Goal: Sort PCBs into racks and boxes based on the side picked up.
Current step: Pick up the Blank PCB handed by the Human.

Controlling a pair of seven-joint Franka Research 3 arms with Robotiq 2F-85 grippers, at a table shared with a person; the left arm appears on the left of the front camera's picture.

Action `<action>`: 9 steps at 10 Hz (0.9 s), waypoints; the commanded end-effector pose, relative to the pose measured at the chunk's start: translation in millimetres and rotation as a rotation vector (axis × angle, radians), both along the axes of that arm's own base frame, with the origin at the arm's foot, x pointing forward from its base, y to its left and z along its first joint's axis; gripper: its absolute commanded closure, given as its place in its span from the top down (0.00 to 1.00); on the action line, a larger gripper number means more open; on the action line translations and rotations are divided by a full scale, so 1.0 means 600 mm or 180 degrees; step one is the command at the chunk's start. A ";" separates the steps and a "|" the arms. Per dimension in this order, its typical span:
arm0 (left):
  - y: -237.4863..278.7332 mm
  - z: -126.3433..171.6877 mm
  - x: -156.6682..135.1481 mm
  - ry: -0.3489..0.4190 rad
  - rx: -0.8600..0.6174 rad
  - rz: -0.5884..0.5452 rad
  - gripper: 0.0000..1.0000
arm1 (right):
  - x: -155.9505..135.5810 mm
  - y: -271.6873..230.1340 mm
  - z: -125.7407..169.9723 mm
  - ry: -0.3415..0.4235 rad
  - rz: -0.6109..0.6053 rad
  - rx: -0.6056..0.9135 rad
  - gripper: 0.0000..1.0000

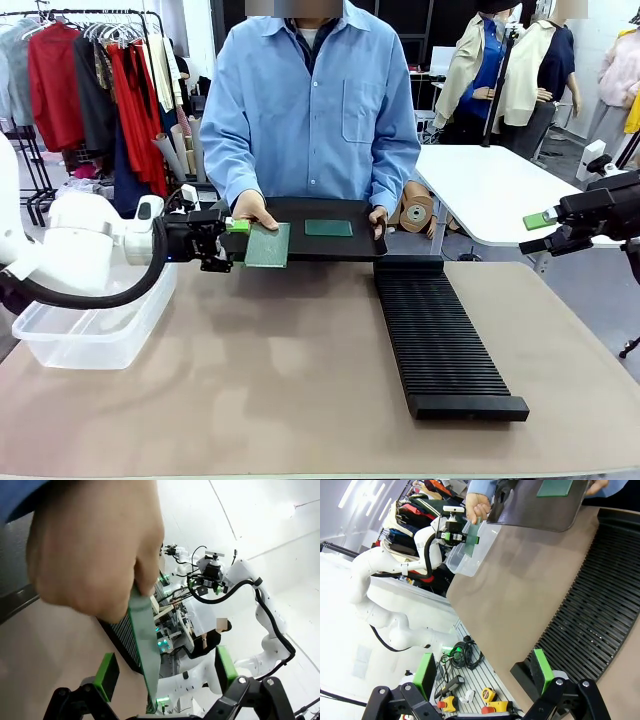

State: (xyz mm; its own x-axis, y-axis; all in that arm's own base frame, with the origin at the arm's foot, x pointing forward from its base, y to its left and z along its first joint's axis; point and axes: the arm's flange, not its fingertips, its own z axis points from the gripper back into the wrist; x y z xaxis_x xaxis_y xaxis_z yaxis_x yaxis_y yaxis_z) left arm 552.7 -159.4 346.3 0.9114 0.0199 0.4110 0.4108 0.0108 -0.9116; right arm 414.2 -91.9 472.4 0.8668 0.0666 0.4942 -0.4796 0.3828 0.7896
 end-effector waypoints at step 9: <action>-0.011 -0.022 0.003 -0.0151 -0.0079 0.0251 0.20 | 0.001 0.002 0.004 0.0009 -0.0007 0.0024 1.00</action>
